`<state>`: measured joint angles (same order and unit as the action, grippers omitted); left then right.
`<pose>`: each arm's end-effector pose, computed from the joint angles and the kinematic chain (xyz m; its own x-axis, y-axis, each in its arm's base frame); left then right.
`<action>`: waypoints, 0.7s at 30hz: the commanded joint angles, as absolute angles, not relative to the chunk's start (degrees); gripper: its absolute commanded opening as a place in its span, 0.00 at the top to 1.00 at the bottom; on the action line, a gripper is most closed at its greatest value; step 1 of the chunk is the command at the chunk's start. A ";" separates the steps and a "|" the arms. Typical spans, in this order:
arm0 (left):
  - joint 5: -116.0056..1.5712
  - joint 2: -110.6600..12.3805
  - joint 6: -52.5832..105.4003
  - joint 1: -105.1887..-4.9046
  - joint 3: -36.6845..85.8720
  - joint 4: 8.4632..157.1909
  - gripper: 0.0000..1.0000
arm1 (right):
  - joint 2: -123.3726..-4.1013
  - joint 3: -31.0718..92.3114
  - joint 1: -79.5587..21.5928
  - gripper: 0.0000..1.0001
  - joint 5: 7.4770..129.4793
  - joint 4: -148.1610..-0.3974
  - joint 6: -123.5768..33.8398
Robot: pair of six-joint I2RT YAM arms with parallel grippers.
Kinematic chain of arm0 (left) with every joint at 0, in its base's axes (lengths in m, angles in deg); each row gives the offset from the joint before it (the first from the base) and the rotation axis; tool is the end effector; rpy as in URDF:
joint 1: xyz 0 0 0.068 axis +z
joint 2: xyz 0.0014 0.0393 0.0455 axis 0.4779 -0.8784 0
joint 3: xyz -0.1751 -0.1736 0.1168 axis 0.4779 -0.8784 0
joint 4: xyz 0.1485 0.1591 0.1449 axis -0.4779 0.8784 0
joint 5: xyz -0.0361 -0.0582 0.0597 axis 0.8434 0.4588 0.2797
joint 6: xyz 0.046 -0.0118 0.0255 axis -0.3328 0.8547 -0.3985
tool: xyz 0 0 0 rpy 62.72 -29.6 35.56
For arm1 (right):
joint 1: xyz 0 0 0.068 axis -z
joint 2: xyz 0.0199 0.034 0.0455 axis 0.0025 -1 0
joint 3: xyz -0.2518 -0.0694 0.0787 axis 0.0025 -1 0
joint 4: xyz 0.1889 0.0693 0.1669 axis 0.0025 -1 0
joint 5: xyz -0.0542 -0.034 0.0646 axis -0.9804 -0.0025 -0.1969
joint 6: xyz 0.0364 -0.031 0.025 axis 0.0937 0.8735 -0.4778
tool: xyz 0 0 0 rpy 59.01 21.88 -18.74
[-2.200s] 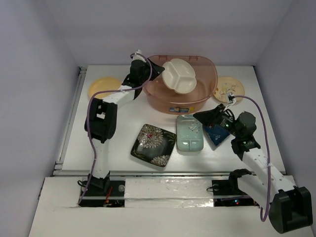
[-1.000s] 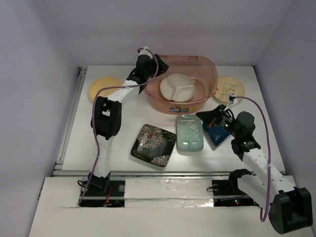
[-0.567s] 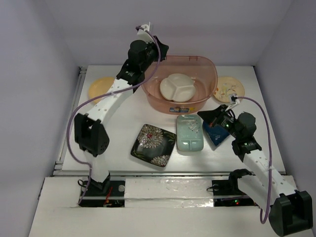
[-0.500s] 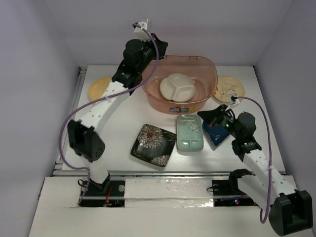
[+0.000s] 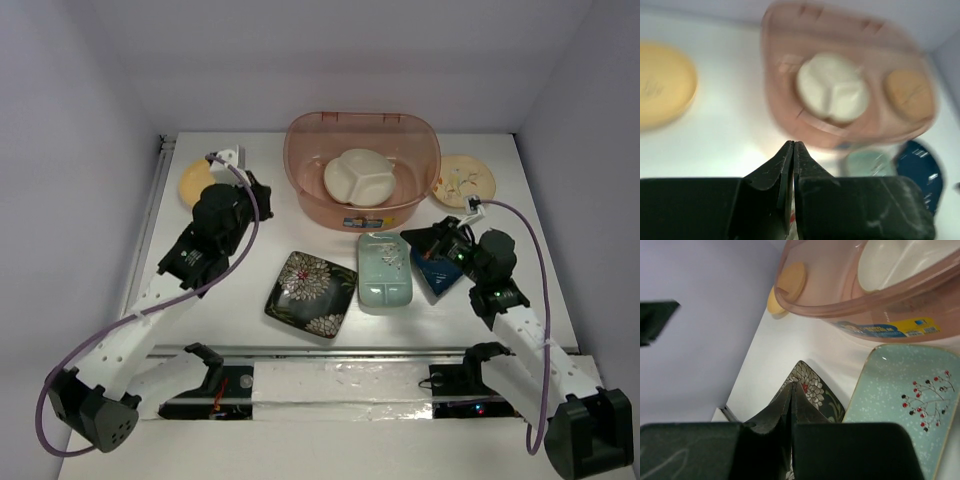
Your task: Place the plates into the plastic bin on the countertop
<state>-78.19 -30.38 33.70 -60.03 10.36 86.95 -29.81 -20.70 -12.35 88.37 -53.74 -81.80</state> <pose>0.1977 -0.1119 0.3980 -0.1143 -0.3000 -0.9471 0.3009 0.8981 -0.3208 0.1868 0.0584 0.2619 -0.4799 0.5217 -0.7053 -0.4301 0.5608 0.7075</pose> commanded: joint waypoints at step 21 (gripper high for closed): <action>-72.78 -6.79 34.43 -60.19 -7.58 94.51 0.88 | -17.46 -27.53 -12.95 0.25 65.32 -89.67 -90.17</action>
